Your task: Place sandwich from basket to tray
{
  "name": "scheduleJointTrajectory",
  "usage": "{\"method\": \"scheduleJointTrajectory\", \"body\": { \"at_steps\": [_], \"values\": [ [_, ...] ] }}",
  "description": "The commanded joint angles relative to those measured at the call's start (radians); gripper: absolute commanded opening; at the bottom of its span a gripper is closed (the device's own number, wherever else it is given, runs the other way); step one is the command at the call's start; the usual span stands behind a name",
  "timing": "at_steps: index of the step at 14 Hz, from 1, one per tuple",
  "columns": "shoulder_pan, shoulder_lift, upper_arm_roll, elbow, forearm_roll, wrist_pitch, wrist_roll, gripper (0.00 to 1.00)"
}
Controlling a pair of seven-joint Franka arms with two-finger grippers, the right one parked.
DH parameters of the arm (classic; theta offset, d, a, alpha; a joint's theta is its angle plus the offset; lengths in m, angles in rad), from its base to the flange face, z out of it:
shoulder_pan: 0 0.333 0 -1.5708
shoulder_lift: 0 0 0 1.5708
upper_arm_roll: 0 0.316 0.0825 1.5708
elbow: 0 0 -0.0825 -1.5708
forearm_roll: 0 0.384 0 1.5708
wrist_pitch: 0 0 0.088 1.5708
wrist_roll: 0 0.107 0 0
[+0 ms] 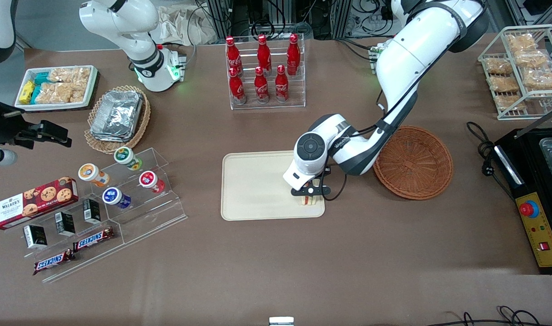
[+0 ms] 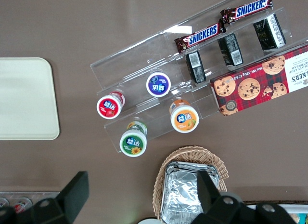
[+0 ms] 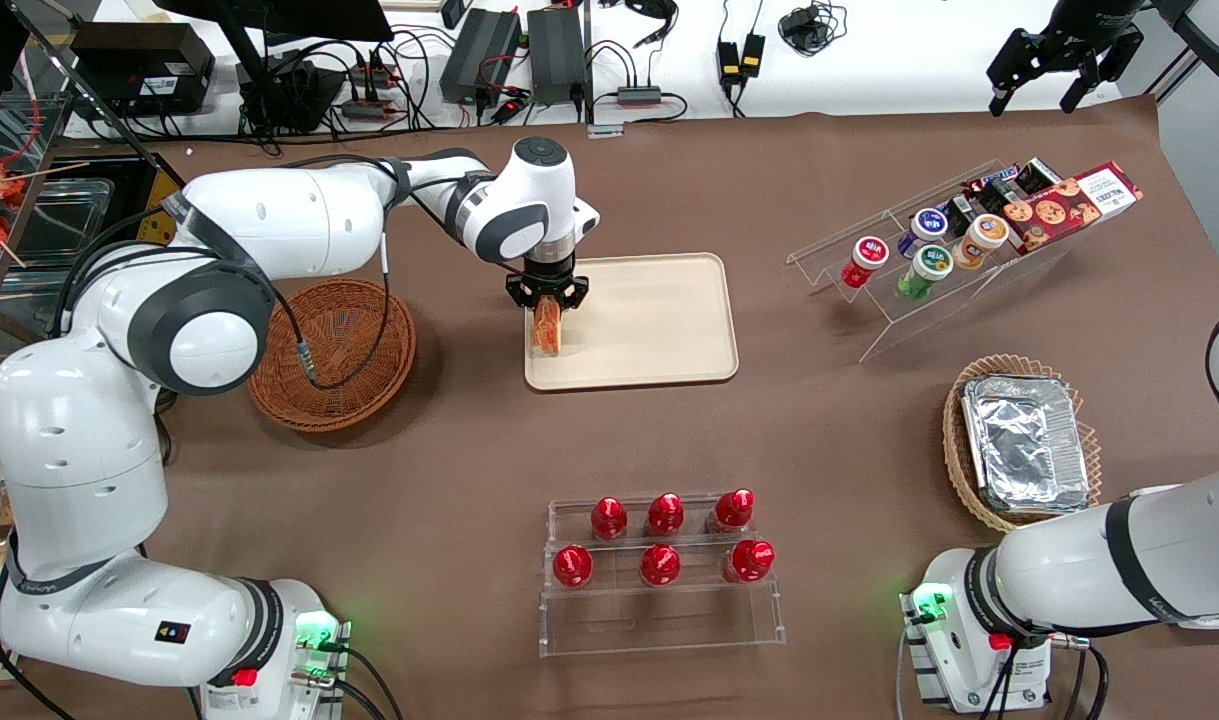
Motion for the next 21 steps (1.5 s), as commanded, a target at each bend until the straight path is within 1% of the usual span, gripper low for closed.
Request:
{"method": "scheduleJointTrajectory", "body": {
  "at_steps": [1, 4, 7, 9, 11, 12, 13, 14, 16, 17, 19, 20, 21],
  "values": [
    [-0.006, 0.005, -0.002, 0.029, 0.025, -0.002, -0.036, 1.00],
    [-0.006, -0.024, -0.002, 0.073, 0.025, -0.014, -0.137, 1.00],
    [0.006, -0.156, -0.001, 0.110, 0.025, -0.024, -0.315, 1.00],
    [0.044, -0.263, 0.014, 0.122, 0.024, -0.113, -0.312, 1.00],
    [0.141, -0.368, 0.007, 0.118, 0.002, -0.222, -0.254, 1.00],
    [0.178, -0.414, 0.005, 0.113, -0.031, -0.274, -0.172, 1.00],
    [0.201, -0.472, 0.014, 0.110, -0.088, -0.332, -0.066, 1.00],
    [0.204, -0.520, 0.055, 0.107, -0.140, -0.401, 0.056, 1.00],
    [0.189, -0.621, 0.175, 0.081, -0.241, -0.484, 0.287, 1.00],
    [0.175, -0.694, 0.248, 0.035, -0.281, -0.492, 0.415, 1.00],
    [0.120, -0.834, 0.440, -0.072, -0.359, -0.508, 0.717, 1.00],
    [0.118, -0.880, 0.491, -0.109, -0.367, -0.517, 0.851, 1.00],
    [0.118, -0.900, 0.517, -0.114, -0.367, -0.546, 0.945, 1.00]
  ]
}}
